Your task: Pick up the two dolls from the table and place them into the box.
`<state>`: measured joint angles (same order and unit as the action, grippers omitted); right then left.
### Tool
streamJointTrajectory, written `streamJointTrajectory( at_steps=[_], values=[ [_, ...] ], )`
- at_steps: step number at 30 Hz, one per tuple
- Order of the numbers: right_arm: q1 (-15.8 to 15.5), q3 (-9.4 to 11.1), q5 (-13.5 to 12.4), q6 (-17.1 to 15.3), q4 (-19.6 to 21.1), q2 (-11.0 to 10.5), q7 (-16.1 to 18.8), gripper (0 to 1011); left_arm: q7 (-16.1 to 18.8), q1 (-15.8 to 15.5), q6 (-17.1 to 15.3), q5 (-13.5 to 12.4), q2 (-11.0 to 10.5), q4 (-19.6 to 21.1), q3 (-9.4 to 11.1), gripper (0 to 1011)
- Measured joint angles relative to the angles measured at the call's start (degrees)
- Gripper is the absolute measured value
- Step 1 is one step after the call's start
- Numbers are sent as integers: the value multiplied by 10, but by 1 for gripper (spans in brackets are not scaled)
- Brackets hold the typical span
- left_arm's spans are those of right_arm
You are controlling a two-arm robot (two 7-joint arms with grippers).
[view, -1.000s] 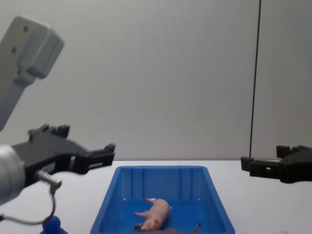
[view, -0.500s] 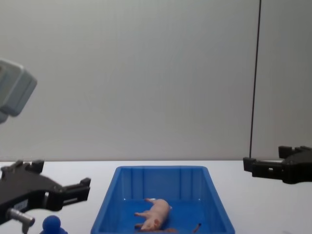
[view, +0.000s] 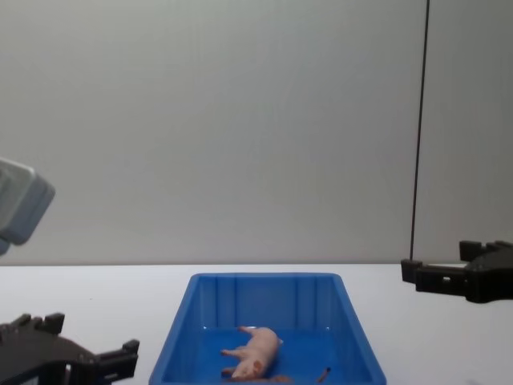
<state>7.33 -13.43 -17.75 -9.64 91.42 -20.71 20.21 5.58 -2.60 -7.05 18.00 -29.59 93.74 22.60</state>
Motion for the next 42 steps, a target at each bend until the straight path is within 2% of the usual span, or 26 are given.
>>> streamJointTrajectory(
  at_steps=[17, 32, 38, 42],
  values=[
    [0, 0, 0, 0, 0, 0, 0, 1001, -32, -10, -12, 2, 15, -54, 0, 1001],
    [0, 0, 0, 0, 0, 0, 0, 1001, -46, -28, -16, -15, 27, -85, -7, 1001],
    [0, 0, 0, 0, 0, 0, 0, 1001, -54, -36, -15, -23, 31, -97, -10, 882],
    [0, 0, 0, 0, 0, 0, 0, 1001, -60, -42, -15, -27, 35, -105, -11, 756]
  ],
)
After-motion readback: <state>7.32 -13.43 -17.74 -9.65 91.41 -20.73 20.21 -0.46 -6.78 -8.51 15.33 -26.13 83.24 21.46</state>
